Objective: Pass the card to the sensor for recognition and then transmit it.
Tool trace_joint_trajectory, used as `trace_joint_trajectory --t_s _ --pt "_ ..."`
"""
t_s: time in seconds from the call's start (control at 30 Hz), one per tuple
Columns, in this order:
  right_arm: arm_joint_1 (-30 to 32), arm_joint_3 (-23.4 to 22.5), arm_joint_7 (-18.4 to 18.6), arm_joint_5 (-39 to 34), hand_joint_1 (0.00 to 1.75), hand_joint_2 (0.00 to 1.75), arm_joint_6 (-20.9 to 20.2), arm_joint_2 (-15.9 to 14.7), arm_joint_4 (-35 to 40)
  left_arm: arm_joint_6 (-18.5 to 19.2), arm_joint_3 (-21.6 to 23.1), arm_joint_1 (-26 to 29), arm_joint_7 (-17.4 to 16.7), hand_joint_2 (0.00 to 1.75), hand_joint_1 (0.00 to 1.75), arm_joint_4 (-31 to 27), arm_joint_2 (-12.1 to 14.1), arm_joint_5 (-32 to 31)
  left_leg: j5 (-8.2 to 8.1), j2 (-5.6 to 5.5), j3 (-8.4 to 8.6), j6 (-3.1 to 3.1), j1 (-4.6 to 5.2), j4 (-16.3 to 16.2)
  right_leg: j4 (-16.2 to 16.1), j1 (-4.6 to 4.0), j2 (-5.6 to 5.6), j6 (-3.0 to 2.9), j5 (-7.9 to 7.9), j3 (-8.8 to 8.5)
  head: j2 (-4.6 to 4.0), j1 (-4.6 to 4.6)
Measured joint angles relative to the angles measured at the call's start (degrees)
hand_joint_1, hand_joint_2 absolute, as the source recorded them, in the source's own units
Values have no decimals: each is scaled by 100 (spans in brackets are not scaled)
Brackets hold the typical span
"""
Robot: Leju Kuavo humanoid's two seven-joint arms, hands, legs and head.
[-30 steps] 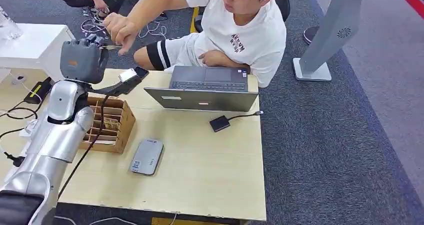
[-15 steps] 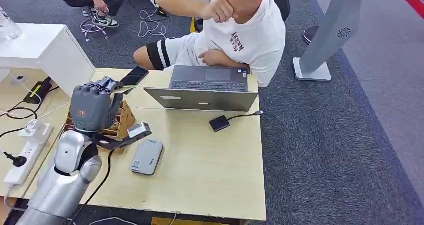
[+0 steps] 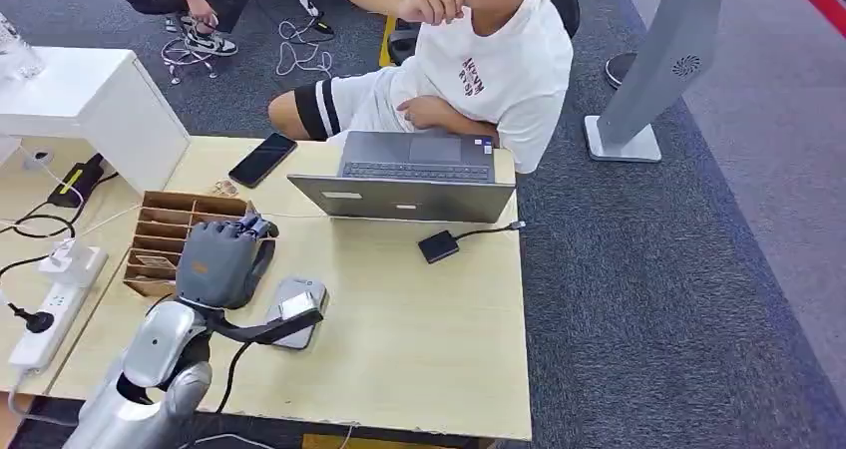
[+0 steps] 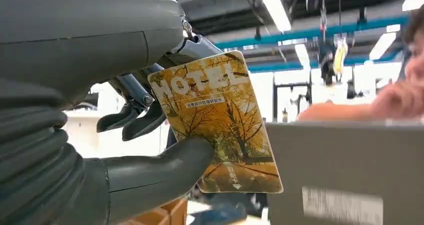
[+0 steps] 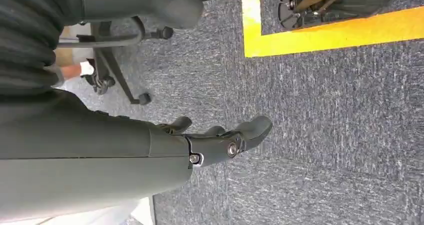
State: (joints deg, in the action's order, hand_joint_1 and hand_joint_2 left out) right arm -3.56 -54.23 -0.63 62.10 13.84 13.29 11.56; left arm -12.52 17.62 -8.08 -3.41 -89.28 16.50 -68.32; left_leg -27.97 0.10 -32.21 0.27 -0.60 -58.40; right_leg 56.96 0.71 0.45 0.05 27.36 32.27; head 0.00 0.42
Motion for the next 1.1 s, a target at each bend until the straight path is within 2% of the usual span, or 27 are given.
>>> trace_joint_trajectory --t_s 0.23,0.5,0.6,1.1 --pt "-1 -15 35 0 0 175 26 17 4 472 229 -3 -140 175 175 218 33 22 0 0 0 0 0 0 0 0 0 0 0 0 0 -2" --pt "-1 -42 61 2 0 175 31 31 11 713 474 -27 -177 175 175 461 55 59 0 -1 0 0 0 0 0 0 0 0 0 0 0 0" --pt "-1 -52 63 55 0 175 37 42 24 992 625 -66 -315 175 175 666 87 61 0 1 0 0 0 0 0 0 1 0 0 1 0 -2" --pt "3 -72 166 142 0 175 101 68 59 1322 806 -77 -562 175 175 1132 243 61 0 0 -1 0 0 0 0 0 0 0 0 0 0 0"
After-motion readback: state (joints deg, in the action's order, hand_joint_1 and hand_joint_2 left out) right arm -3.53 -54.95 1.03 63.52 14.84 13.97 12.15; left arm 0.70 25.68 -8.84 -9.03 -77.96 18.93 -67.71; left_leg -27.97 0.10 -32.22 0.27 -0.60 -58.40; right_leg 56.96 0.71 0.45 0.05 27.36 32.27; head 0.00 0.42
